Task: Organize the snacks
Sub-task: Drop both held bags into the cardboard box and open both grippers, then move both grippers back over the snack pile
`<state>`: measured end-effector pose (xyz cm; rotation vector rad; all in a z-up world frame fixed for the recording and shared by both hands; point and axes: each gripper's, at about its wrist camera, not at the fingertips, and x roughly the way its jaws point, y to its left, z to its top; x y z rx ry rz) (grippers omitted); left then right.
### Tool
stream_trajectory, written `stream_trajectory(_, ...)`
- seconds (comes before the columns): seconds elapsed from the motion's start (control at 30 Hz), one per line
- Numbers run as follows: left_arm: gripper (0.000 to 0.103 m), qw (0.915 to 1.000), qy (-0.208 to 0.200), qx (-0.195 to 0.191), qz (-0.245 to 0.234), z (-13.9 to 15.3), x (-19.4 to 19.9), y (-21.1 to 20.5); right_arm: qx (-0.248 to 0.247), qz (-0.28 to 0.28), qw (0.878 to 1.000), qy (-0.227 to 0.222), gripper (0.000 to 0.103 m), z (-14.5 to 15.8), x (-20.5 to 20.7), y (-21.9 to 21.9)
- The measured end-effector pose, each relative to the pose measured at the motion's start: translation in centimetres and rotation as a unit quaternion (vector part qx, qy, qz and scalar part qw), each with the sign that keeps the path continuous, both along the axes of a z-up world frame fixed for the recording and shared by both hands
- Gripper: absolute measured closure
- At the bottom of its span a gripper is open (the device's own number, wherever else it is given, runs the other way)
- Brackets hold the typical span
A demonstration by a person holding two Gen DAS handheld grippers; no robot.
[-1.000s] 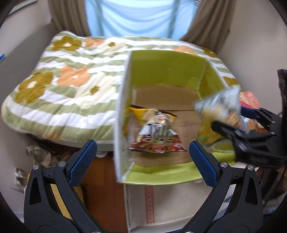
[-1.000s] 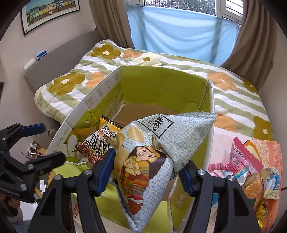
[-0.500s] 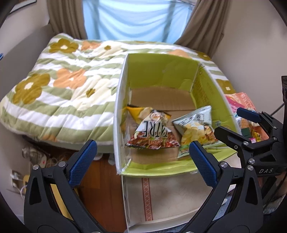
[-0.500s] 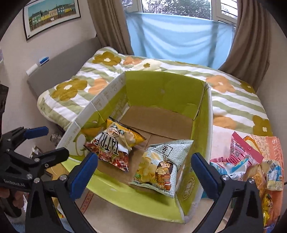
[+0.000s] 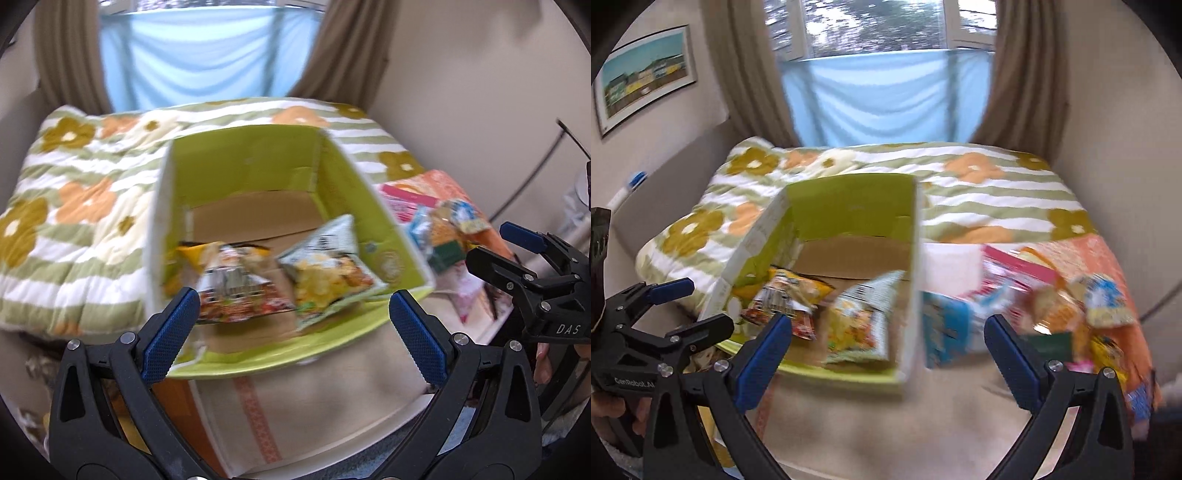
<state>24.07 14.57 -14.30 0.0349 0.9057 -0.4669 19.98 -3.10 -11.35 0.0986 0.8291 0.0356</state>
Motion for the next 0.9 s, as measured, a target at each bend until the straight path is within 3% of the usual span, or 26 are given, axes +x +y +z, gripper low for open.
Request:
stream_trajectory(0.27,0.001,0.9989,-0.012,-0.014,-0.044,0.9,-1.5,-6.1,-0.011,-0.078,0.997,0.006,0.000,0.3,-4.4,-7.1)
stream_trajectory(0.43,0.001,0.9992,-0.007,-0.009,-0.038,0.9,-1.6,-11.1,-0.009,-0.094,0.995,0.013,0.000,-0.3,-5.5,-12.2)
stream_trajectory(0.8,0.001,0.9993,0.011,0.036,0.008,-0.1,0.3,-21.2,0.001,-0.018,0.999,0.041,0.000,-2.6,-3.1,-20.9)
stream_trajectory(0.9,0.001,0.9979,0.017,0.060,-0.016,-0.2,2.3,-23.6,0.006,0.014,0.999,0.049,0.000,-3.5,-1.7,-22.4)
